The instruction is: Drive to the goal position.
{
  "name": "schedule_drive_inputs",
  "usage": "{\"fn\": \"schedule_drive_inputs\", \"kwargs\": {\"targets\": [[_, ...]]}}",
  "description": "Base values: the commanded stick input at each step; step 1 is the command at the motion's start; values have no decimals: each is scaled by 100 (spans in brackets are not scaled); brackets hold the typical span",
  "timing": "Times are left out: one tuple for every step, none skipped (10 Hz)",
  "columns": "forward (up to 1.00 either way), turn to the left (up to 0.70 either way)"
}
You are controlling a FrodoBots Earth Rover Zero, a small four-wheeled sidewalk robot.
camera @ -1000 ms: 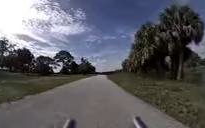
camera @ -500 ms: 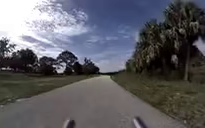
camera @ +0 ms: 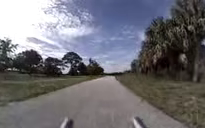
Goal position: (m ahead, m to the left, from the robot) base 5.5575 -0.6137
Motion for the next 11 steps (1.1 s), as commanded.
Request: {"fn": "schedule_drive_inputs", "kwargs": {"targets": [[69,3],[69,3],[69,8],[69,28],[69,33],[69,18],[69,4],[69,3],[69,3],[69,3],[69,3]]}}
